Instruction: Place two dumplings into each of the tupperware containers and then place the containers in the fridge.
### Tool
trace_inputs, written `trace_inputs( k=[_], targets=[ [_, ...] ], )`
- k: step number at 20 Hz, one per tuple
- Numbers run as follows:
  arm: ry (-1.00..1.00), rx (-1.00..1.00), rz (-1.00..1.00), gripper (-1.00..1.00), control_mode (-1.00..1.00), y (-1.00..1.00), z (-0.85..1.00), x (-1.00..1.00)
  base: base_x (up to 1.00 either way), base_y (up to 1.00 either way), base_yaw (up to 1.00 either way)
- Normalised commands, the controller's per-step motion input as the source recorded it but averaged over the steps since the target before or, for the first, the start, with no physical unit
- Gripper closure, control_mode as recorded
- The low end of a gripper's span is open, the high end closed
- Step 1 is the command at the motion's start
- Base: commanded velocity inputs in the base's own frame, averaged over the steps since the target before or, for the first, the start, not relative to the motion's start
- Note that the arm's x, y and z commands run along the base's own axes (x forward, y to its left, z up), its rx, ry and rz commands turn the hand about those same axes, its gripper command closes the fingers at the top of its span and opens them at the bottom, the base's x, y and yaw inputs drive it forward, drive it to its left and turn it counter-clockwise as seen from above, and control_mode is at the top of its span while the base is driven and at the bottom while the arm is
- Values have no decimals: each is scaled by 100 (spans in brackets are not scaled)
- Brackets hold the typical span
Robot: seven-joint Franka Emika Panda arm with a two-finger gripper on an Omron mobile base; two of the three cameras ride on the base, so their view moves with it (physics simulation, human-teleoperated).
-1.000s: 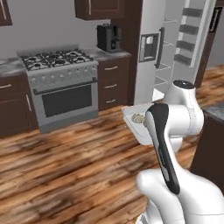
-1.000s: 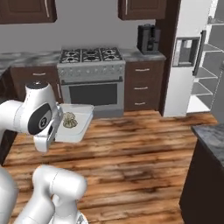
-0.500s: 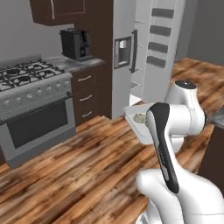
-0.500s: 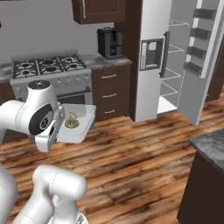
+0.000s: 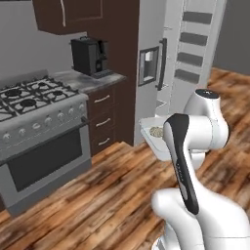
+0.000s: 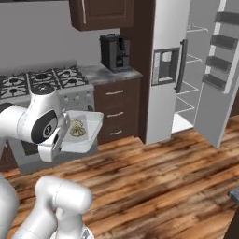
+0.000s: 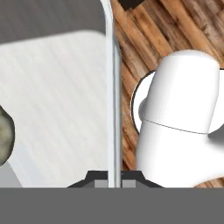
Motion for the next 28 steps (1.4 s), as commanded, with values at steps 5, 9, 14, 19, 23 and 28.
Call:
trace_inputs(
  k=[5, 9, 14, 19, 23, 28],
  targets=[
    [0, 0, 0, 100, 100, 0, 0, 0, 100, -3, -33],
    [0, 0, 0, 100, 100, 0, 0, 0, 100, -9, -31],
    [0, 0, 0, 100, 100, 0, 0, 0, 100, -50, -4],
    [0, 0, 0, 100, 100, 0, 0, 0, 100, -71, 4],
    [0, 0, 0, 100, 100, 0, 0, 0, 99, -54, 38],
    [0, 0, 0, 100, 100, 0, 0, 0, 100, -65, 46]
  ],
)
